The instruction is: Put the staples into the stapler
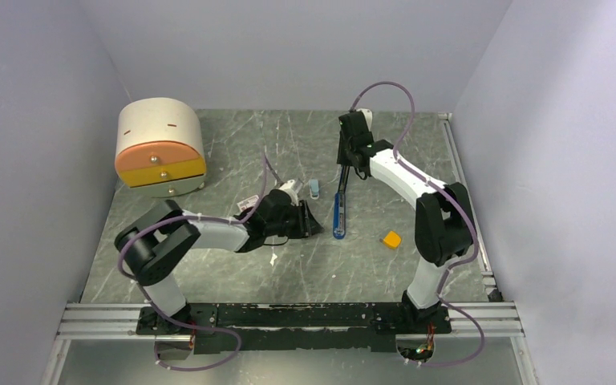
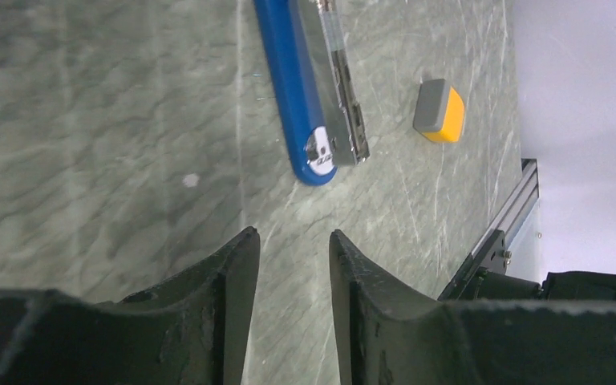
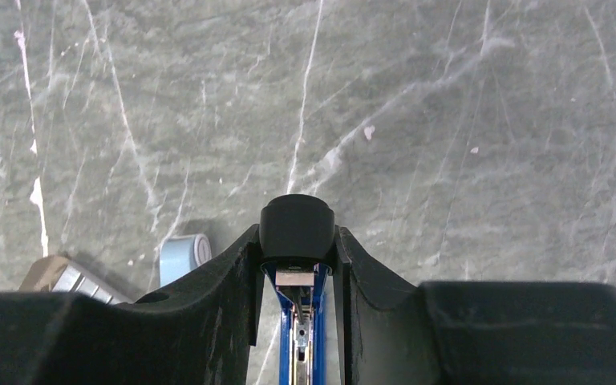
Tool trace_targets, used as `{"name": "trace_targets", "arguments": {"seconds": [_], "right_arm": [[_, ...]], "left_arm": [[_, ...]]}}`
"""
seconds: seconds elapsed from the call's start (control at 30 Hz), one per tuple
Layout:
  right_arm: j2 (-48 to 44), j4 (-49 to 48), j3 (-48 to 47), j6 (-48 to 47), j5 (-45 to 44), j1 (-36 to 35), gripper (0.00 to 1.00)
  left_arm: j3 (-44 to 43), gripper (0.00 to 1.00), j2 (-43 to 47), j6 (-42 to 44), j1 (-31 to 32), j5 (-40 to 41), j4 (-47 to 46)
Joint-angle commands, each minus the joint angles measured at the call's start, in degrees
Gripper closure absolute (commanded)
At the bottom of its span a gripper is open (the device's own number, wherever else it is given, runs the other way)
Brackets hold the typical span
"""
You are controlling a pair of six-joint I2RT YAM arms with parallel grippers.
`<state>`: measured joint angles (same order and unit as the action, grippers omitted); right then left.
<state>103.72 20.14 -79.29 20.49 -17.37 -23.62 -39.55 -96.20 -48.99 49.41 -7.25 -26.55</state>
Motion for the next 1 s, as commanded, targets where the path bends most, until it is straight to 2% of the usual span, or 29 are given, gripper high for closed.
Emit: {"name": "trace_targets", "arguments": {"seconds": [0.0,0.13,0.4,0.57,0.7,0.83,0.97], "right_arm": [[-4.29,-0.86,2.21,2.05,-0.43,-0.85,0.74],[-5.38,-0.95,3.71,2.49,-1.01,-1.67,0.74],[-5.71,-1.08,5.15,2.74,-1.54,-2.60,0.75],[-5.37,-0.83,4.90,2.47,-1.74,-3.48,0.75],[-5.81,-0.37,5.00,2.58,-2.00,-3.93,0.75],[-7.16,2.06,5.63,4.14,-1.87,-4.54,0.76],[-10.25,1.73,9.38,7.03,-1.38,-6.58,0.78]], "left_arm": [[-4.36,0.58,-4.36,-0.42,2.38,-3.07,-4.32],[-6.34,0.59,-9.07,-0.57,5.05,-1.85,-5.26],[-8.26,0.73,-12.71,0.20,7.14,3.53,-1.94],[-9.40,0.73,-14.18,1.30,7.19,7.08,0.07],[-9.24,0.74,-15.56,-0.07,7.15,7.16,1.08],[-10.34,0.80,-17.79,-0.96,7.19,6.94,3.91],[-8.69,0.82,-19.65,-2.39,7.20,4.44,4.01]]}}
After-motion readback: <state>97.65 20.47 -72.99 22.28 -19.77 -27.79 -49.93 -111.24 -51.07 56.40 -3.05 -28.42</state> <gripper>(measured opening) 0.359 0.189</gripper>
